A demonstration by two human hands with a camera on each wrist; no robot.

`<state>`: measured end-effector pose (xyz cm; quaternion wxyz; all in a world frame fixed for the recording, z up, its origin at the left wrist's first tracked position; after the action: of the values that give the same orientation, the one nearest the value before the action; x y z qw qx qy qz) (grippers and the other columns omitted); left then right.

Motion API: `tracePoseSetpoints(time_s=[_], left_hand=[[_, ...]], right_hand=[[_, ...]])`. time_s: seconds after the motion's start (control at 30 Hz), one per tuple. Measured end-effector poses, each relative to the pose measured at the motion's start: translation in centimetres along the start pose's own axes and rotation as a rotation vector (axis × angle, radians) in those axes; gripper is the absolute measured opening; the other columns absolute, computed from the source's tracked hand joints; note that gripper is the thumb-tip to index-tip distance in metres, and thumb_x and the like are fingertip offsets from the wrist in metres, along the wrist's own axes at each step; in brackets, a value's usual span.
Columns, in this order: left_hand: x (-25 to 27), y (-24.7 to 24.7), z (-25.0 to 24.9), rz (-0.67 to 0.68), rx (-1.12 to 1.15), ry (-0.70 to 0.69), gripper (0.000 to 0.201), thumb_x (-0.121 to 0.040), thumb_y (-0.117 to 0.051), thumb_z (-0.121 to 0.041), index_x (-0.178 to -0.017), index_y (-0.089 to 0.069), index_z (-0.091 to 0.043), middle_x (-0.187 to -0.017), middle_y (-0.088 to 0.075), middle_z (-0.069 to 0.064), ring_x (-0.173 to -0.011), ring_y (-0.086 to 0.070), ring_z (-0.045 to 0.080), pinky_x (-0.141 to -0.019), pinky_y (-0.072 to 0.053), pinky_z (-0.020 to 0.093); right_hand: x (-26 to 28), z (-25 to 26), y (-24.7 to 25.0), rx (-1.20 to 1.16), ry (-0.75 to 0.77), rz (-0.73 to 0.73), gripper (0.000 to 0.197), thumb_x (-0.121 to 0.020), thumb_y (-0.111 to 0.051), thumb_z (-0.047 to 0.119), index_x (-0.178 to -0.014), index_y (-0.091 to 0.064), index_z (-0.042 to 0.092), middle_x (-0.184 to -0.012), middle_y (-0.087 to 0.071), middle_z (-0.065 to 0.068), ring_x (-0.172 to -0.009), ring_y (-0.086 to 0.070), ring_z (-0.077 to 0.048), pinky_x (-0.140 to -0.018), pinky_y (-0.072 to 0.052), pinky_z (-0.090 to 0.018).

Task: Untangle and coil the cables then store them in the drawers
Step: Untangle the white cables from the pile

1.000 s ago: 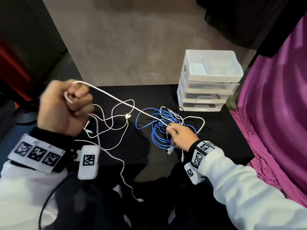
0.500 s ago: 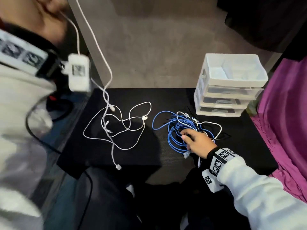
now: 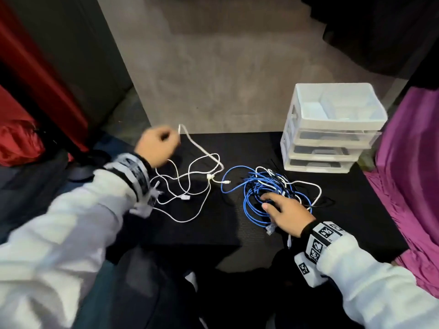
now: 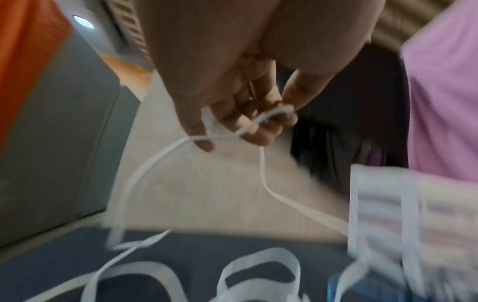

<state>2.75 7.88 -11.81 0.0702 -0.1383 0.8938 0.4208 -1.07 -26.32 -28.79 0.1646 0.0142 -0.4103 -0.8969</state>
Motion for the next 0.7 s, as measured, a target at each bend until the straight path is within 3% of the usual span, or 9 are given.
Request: tracePoseSetpoints(time_s=[0.03,0.13,0.2,0.27,0.37,0.43,0.5,0.6,0.7], left_hand=[[1.0,-2.8,2.2,0.111,-0.094,-0.008,0.029,-0.094,-0.055,-0.037,-0.075,-0.067,-0.017,-0.073,-0.065,0.006,-0.069,-0.059,0.018,-0.068,-0.045,0.030],[2.1,-6.7,9.8,0.352,-0.247,0.221,0.031,-0.095,-0.059,-0.032,-0.076,-0.066,-0.009,-0.075,-0.067,0.011,-0.075,-0.062,0.030,-0.062,-0.042,0.028],[2.3,-6.9,11.4,0.311,-0.264,0.274,0.026,-0.091,-0.064,-0.036,-0.077,-0.066,-0.014,-0.076,-0.067,0.001,-0.081,-0.065,0.028,-0.068,-0.046,0.028],[2.6,-6.8,11.2,0.237,-0.253,0.284,0.021,-0.087,-0.070,-0.040,-0.089,-0.062,-0.021,-0.088,-0.065,-0.005,-0.090,-0.064,0.026,-0.089,-0.049,0.035],[2.1,-5.2,10.1,0.033,-0.171,0.353,0.037,-0.081,-0.074,-0.040,-0.100,-0.049,-0.022,-0.105,-0.051,-0.002,-0.096,-0.054,0.028,-0.106,-0.042,0.048],[2.6,-4.9,8.1,-0.061,-0.117,0.284,0.034,-0.081,-0.073,-0.038,-0.100,-0.050,-0.021,-0.112,-0.048,0.004,-0.103,-0.055,0.030,-0.105,-0.043,0.047],[3.9,-5.9,5.4,-0.076,-0.031,0.140,0.024,-0.086,-0.071,-0.027,-0.101,-0.056,-0.017,-0.114,-0.052,0.008,-0.102,-0.057,0.027,-0.097,-0.045,0.037],[7.4,-10.0,0.9,0.097,0.131,-0.029,0.011,-0.091,-0.065,-0.027,-0.099,-0.063,-0.019,-0.100,-0.066,0.001,-0.089,-0.063,0.018,-0.086,-0.049,0.031],[11.5,-14.9,-2.4,0.280,0.161,-0.145,0.011,-0.088,-0.062,-0.031,-0.096,-0.066,-0.024,-0.093,-0.065,-0.006,-0.086,-0.062,0.009,-0.086,-0.047,0.023]], right_hand=[[0.1,0.0,0.0,-0.004,0.006,0.010,0.029,-0.101,-0.055,0.044,-0.130,-0.060,0.041,-0.090,-0.075,-0.001,-0.089,-0.069,-0.017,-0.089,-0.053,-0.033],[0.6,0.0,0.1,-0.042,0.019,0.044,0.034,-0.101,-0.057,0.042,-0.135,-0.057,0.045,-0.081,-0.074,-0.002,-0.080,-0.069,-0.012,-0.089,-0.055,-0.037],[1.2,0.2,0.4,-0.123,0.040,0.064,0.034,-0.101,-0.058,0.038,-0.134,-0.059,0.047,-0.080,-0.075,0.001,-0.076,-0.069,-0.007,-0.091,-0.055,-0.035],[1.8,0.4,1.2,-0.174,0.070,0.033,0.029,-0.101,-0.059,0.034,-0.127,-0.065,0.047,-0.087,-0.077,0.008,-0.078,-0.070,-0.002,-0.092,-0.055,-0.031],[2.5,0.2,3.1,-0.236,0.052,-0.064,0.017,-0.102,-0.060,0.027,-0.102,-0.073,0.038,-0.088,-0.075,0.019,-0.077,-0.072,-0.005,-0.087,-0.060,-0.036],[3.0,-0.6,4.4,-0.204,0.021,-0.112,0.016,-0.102,-0.059,0.025,-0.093,-0.070,0.032,-0.077,-0.073,0.011,-0.071,-0.072,-0.011,-0.082,-0.061,-0.040],[3.4,-1.5,5.3,-0.147,0.005,-0.107,0.017,-0.101,-0.060,0.023,-0.087,-0.068,0.030,-0.074,-0.072,0.006,-0.069,-0.069,-0.011,-0.080,-0.060,-0.040],[4.0,-2.8,5.2,-0.054,-0.038,0.016,0.018,-0.098,-0.062,0.016,-0.084,-0.069,0.026,-0.074,-0.072,0.008,-0.065,-0.064,-0.004,-0.082,-0.059,-0.040],[4.6,-3.7,4.0,0.020,-0.072,0.127,0.013,-0.096,-0.066,0.017,-0.087,-0.069,0.026,-0.073,-0.070,0.008,-0.067,-0.062,-0.004,-0.084,-0.058,-0.039]])
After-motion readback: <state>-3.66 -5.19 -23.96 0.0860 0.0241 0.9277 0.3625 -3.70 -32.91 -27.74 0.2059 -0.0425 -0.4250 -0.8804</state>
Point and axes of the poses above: each hand's wrist, its own x-axis away from the middle knuckle, its own y-axis out of the back of the hand, z = x × y, the point moved 5 cm from there along -x, towards the middle knuckle
